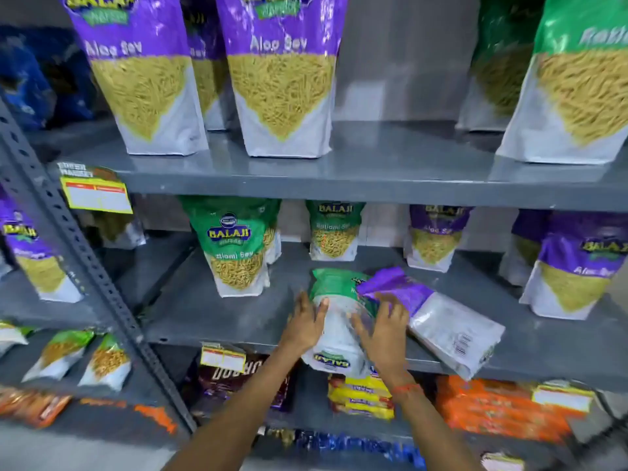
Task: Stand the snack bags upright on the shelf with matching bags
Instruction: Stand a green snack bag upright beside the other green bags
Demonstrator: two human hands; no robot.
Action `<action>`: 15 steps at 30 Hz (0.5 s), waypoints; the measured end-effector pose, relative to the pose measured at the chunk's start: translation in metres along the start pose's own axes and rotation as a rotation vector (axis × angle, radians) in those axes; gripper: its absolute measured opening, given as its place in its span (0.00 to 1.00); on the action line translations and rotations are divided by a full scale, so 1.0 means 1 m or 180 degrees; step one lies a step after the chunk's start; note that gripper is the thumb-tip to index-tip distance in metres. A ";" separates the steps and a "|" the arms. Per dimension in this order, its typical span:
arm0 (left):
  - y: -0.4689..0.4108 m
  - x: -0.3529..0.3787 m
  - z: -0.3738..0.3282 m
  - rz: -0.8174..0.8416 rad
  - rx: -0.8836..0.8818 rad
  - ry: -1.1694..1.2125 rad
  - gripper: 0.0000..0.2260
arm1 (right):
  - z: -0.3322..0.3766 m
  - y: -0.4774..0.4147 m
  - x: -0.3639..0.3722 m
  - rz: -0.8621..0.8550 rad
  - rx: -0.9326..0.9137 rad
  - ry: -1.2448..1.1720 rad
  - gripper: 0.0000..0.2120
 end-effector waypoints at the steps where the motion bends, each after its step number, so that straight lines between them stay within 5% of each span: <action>1: -0.007 0.008 0.009 0.0280 -0.0242 0.0114 0.29 | -0.019 0.000 0.018 0.0302 0.0463 -0.0066 0.32; 6: -0.030 0.019 0.028 0.0933 -0.0600 0.1088 0.19 | -0.052 0.001 0.065 0.1196 0.1717 -0.1602 0.19; 10: -0.027 0.021 0.037 0.1435 -0.1312 0.2393 0.17 | -0.062 0.002 0.080 0.1575 0.2653 -0.2527 0.23; 13: -0.026 0.012 0.037 0.1646 -0.1405 0.2675 0.04 | -0.051 -0.003 0.089 0.1706 0.2839 -0.3059 0.21; 15: -0.030 0.001 0.035 0.1594 -0.1298 0.2764 0.14 | -0.037 -0.012 0.093 0.1803 0.2634 -0.3344 0.18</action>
Point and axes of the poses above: each hand's wrist, its own y-axis away from the middle knuckle, its own x-axis out of the palm, z = x × y, the point moved 8 cm from there along -y, towards the middle knuckle, and after that the axes turned 6 degrees about -z, right-handed, at the moved point
